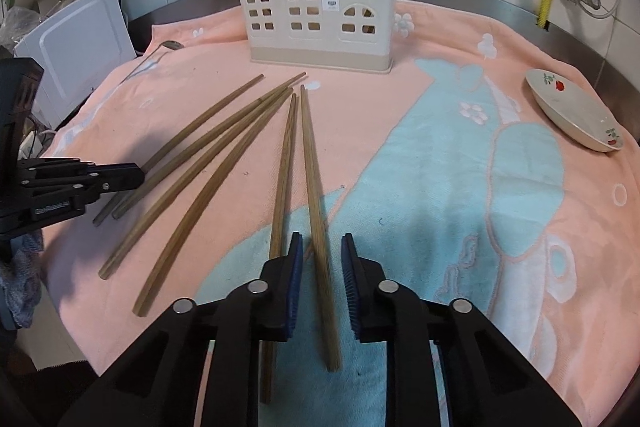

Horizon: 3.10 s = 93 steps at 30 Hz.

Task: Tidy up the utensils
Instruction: 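Close the left tool on one loose chopstick while the right tool grasps another chopstick, then lift the left tool's chopstick over the holder while the right tool carries its chopstick there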

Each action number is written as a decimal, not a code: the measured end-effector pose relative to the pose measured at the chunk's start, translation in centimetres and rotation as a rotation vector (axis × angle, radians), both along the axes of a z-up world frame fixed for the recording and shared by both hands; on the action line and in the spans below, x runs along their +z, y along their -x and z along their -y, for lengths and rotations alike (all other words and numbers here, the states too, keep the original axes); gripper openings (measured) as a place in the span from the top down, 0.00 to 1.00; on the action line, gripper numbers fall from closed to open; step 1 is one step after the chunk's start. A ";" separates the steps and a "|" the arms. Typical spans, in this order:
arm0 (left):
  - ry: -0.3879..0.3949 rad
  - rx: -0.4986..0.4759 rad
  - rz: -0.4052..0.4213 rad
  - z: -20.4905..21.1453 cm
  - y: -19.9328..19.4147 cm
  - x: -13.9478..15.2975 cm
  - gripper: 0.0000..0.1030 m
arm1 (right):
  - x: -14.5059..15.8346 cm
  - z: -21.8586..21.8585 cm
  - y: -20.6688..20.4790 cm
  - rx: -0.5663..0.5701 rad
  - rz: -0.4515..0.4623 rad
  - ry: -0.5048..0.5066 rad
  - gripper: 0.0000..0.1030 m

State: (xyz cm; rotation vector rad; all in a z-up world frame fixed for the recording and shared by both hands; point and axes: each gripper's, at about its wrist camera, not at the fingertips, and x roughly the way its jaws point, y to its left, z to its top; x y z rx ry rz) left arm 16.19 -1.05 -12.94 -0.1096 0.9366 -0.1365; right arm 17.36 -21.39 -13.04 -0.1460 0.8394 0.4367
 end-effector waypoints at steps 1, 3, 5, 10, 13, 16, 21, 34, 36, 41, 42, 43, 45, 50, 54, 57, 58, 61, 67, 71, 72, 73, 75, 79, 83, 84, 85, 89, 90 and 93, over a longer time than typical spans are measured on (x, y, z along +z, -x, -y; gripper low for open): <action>-0.001 -0.002 0.000 0.1 0.1 0.0 0.93 | 0.0 -0.1 0.0 0.001 0.007 0.005 0.84; -0.003 -0.004 0.001 0.1 0.1 -0.1 0.93 | 0.0 -0.2 0.0 0.005 0.014 0.017 0.85; -0.004 -0.007 0.002 0.2 0.1 -0.1 0.93 | -0.1 -0.4 0.2 0.010 0.033 0.048 0.88; -0.030 -0.015 0.004 0.5 -0.1 -0.1 0.93 | -0.2 -0.8 0.5 0.018 0.054 0.077 0.92; -0.047 -0.020 0.004 0.7 -0.3 0.0 0.93 | -0.1 -0.7 0.5 0.011 0.052 0.063 0.93; -0.057 -0.034 0.003 0.8 -0.4 -0.1 0.93 | -0.2 -0.7 0.6 0.008 0.048 0.064 0.93; -0.057 -0.047 -0.013 0.8 -0.5 -0.1 0.93 | -0.1 -0.7 0.6 0.001 0.045 0.053 0.93; -0.005 -0.082 -0.046 0.0 -1.0 1.3 0.94 | 3.5 -0.2 1.9 -0.003 0.114 0.018 0.93; 0.000 -0.084 -0.029 -0.1 -0.9 2.1 0.94 | 4.5 -0.1 2.0 -0.006 0.132 0.008 0.93; 0.023 -0.100 0.050 -0.3 -0.5 5.3 0.94 | 7.9 0.1 1.5 -0.010 0.172 -0.042 0.93; 0.027 -0.101 0.064 -0.4 -0.5 6.0 0.94 | 8.8 0.1 1.3 -0.008 0.186 -0.051 0.93; 0.032 -0.103 0.081 -0.5 -0.6 6.7 0.94 | 9.4 0.0 1.2 -0.005 0.196 -0.055 0.93; 0.040 -0.103 0.116 -0.6 -0.8 8.1 0.94 | 10.7 -0.2 0.9 0.002 0.212 -0.063 0.93; 0.054 -0.105 0.170 -1.0 -1.2 10.8 0.94 | 13.9 -1.2 -0.5 0.026 0.245 -0.071 0.93; 0.063 -0.111 0.194 -1.1 -1.7 12.5 0.94 | 15.6 -1.8 -1.5 0.041 0.250 -0.078 0.93; 0.052 -0.114 0.209 -1.2 -2.4 13.5 0.94 | 16.9 -2.4 -2.4 0.053 0.254 -0.071 0.93; 0.052 -0.115 0.212 -1.2 -2.7 13.9 0.94 | 17.2 -2.5 -2.5 0.055 0.258 -0.068 0.93; 0.042 -0.123 0.234 -1.0 -3.6 15.4 0.94 | 18.8 -2.6 -3.4 0.057 0.272 -0.064 0.93; 0.018 -0.136 0.269 -0.8 -5.4 18.2 0.94 | 22.2 -2.2 -5.2 0.046 0.293 -0.052 0.93; 0.014 -0.137 0.306 -0.8 -6.6 20.7 0.94 | 24.2 -1.7 -6.6 0.029 0.301 -0.046 0.93; 0.013 -0.135 0.316 -0.8 -6.8 21.3 0.95 | 24.5 -1.7 -6.8 0.025 0.304 -0.046 0.93; 0.010 -0.133 0.330 -0.7 -7.1 22.0 0.94 | 24.9 -1.6 -7.1 0.021 0.311 -0.043 0.93; 0.005 -0.125 0.365 -0.7 -7.6 23.6 0.94 | 25.6 -1.5 -7.7 0.014 0.315 -0.045 0.93; 0.005 -0.095 0.425 -0.9 -8.9 26.3 0.94 | 26.1 -1.4 -9.0 0.001 0.313 -0.040 0.93; 0.006 -0.059 0.473 -1.0 -11.1 28.2 0.94 | 26.2 -1.5 -10.5 -0.010 0.306 -0.040 0.93; 0.005 -0.051 0.480 -1.0 -11.5 28.4 0.95 | 26.2 -1.5 -10.8 -0.011 0.305 -0.039 0.93; 0.007 -0.041 0.485 -1.1 -12.0 28.6 0.94 | 26.1 -1.6 -11.0 -0.011 0.301 -0.041 0.93; 0.008 -0.001 0.519 -1.4 -13.8 28.9 0.95 | 25.5 -1.9 -12.1 -0.006 0.286 -0.041 0.93; 0.018 0.004 0.523 -1.6 -14.3 28.9 0.95 | 25.3 -2.0 -12.3 -0.004 0.282 -0.040 0.93; 0.023 0.023 0.529 -2.0 -15.1 28.6 0.95 | 24.7 -2.2 -12.8 0.000 0.270 -0.040 0.93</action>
